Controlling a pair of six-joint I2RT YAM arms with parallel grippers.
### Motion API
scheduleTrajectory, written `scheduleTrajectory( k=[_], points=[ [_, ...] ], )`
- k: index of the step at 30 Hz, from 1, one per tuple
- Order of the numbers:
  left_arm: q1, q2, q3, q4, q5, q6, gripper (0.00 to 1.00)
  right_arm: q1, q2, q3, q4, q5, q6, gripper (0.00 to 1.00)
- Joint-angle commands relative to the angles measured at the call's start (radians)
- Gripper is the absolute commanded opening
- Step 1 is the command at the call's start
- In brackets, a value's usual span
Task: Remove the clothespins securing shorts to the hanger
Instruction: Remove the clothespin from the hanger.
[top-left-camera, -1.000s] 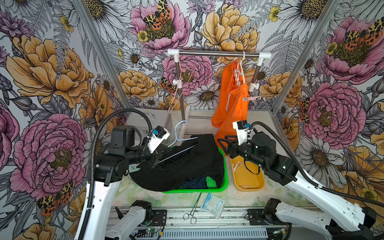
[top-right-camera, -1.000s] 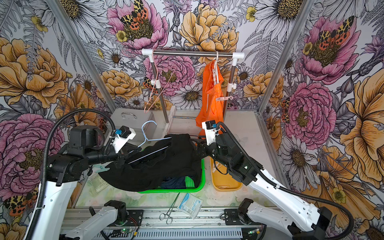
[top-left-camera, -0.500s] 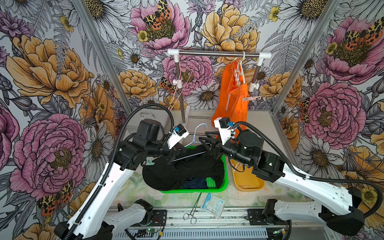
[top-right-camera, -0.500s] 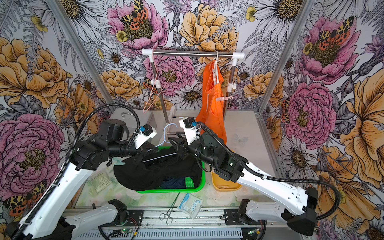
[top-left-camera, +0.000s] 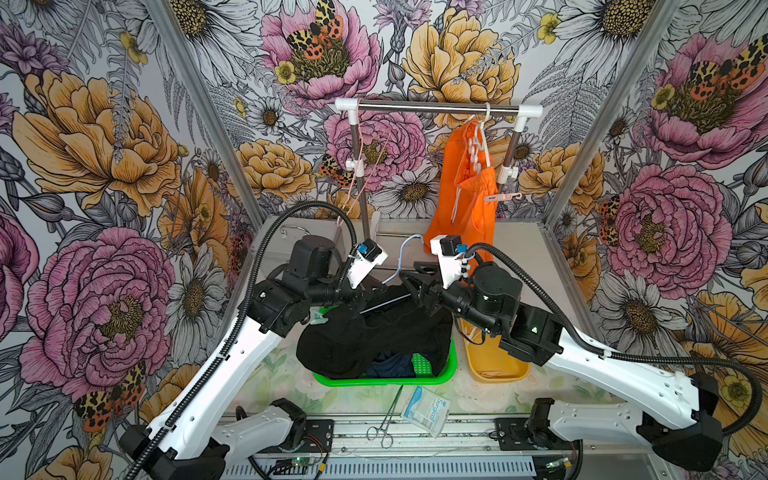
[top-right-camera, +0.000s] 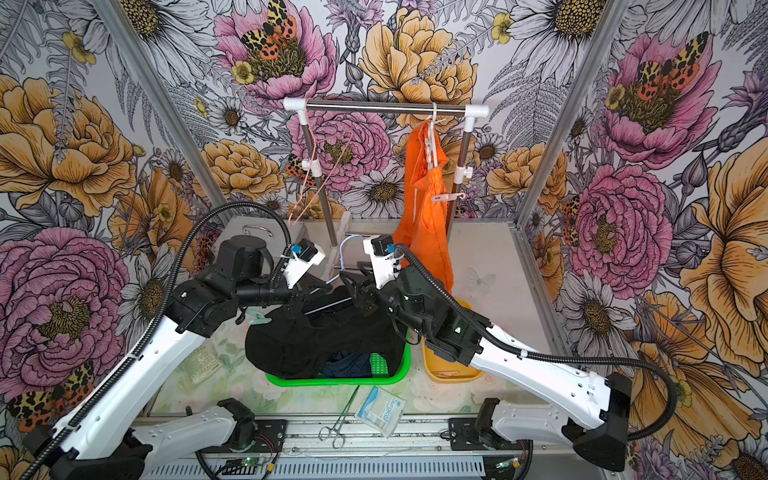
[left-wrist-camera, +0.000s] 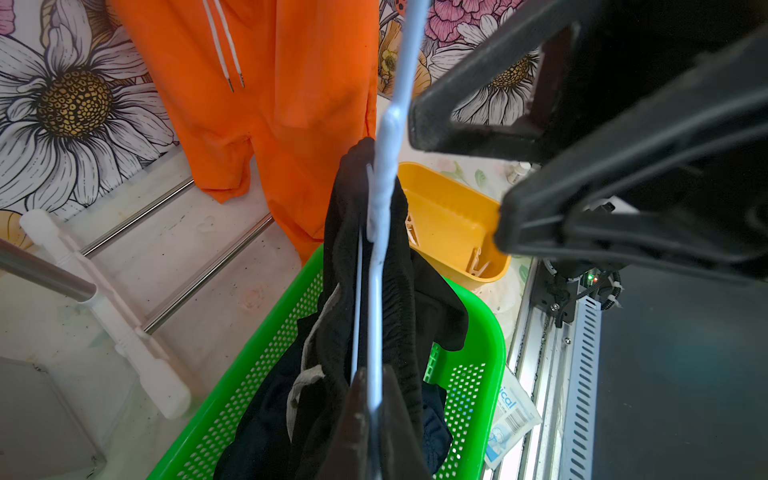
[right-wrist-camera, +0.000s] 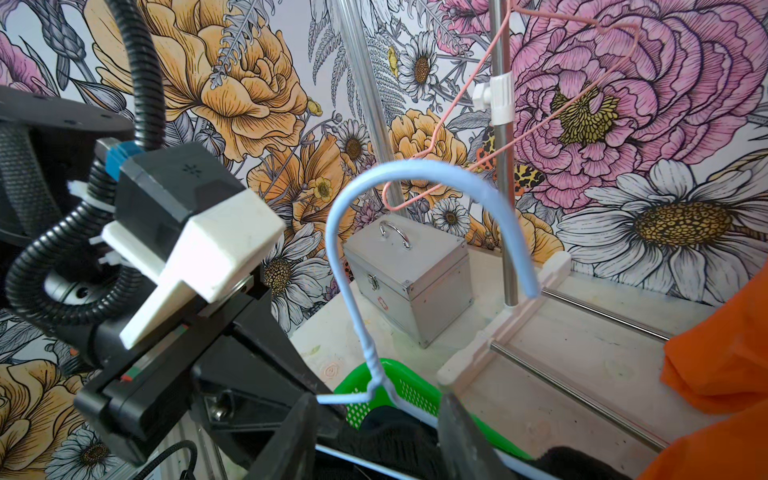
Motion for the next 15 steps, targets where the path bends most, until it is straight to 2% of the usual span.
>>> scheduleTrajectory(
  k=[1,8,15],
  points=[
    [-0.019,-0.01,-0.005,0.107,0.036,-0.023,0.0,0.004,0.024,0.052,0.022,0.033,-0.016,0.49],
    [-0.034,-0.012,-0.027,0.143,0.042,-0.037,0.0,0.002,0.068,0.088,0.024,0.062,-0.038,0.43],
    [-0.056,0.003,-0.035,0.182,0.043,-0.06,0.0,-0.008,0.102,0.084,0.031,0.057,-0.041,0.22]
  ],
)
